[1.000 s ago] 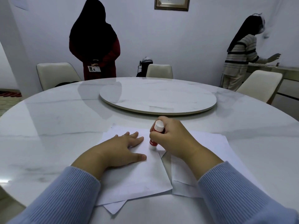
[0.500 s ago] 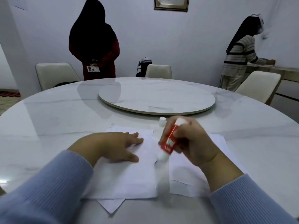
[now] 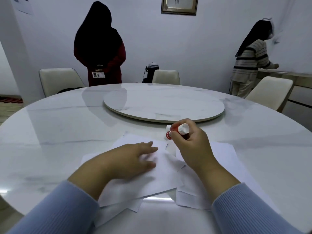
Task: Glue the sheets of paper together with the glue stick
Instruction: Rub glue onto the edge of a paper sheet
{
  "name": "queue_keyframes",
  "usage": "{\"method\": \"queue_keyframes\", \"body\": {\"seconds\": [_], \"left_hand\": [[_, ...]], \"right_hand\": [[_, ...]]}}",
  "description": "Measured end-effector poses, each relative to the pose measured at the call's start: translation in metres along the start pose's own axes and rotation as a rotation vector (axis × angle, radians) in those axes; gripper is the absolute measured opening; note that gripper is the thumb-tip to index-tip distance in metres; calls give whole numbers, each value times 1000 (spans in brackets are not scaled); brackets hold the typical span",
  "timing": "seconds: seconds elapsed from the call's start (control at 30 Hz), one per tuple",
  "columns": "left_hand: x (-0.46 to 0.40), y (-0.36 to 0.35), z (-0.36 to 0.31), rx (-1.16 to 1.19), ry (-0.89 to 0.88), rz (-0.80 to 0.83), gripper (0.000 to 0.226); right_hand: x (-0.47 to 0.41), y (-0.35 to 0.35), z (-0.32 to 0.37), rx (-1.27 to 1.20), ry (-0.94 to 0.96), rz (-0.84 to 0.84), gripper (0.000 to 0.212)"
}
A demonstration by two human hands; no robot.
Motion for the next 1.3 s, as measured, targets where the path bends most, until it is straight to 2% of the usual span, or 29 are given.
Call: {"method": "queue_keyframes", "body": {"seconds": [0.2, 0.33, 0.47, 0.53, 0.63, 0.77, 0.8, 0.83, 0.9, 0.93, 1.0, 1.07, 1.13, 1.3], "left_hand": [[-1, -8, 4, -66, 3, 51, 60], [-1, -7, 6, -41, -10, 59, 61], [-3, -7, 8, -43, 1, 67, 61], [-3, -7, 8, -45, 0, 71, 62], [-4, -7, 10, -39, -1, 67, 62], [-5, -6, 12, -25, -7, 78, 63], [-6, -4, 13, -28, -9, 83, 63], [-6, -1, 14, -30, -8, 89, 63], [-7, 5, 16, -24, -1, 104, 63], [-7, 7, 17, -18, 1, 110, 63], [-7, 9, 23, 25, -11, 116, 62], [-7, 7, 27, 118, -22, 104, 57], [-6, 2, 28, 179, -28, 66, 52], [-4, -4, 24, 157, -53, 1, 58]], "right_hand": [[-1, -11, -7, -11, -61, 209, 9], [-1, -17, -9, 11, -67, 287, 6], [3, -10, -3, 60, -31, 294, 2], [6, -7, 4, 62, 14, 331, 7], [11, -9, 10, 5, 30, 498, 21], [14, -12, 9, -129, -113, 716, 27], [11, -8, 12, -250, -112, 689, 22], [7, -3, 14, -422, -93, 585, 15], [-4, 14, 14, -838, -93, 257, 5], [-7, 23, 11, -1009, -127, 74, 13], [-12, 34, 1, -1166, -190, -160, 12], [-17, 36, -4, -1077, -246, -201, 29], [-28, 37, -4, -803, -280, -184, 44], [-74, 11, 6, -184, -288, -89, 40]]}}
Point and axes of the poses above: each hand's wrist, its own x-axis away from the middle knuckle, its own y-axis out of the back of the hand, z = x × y, the point moved 3 cm from there along -x, towards the middle knuckle, and after that the axes turned 6 degrees about z, right-handed, at the moved point
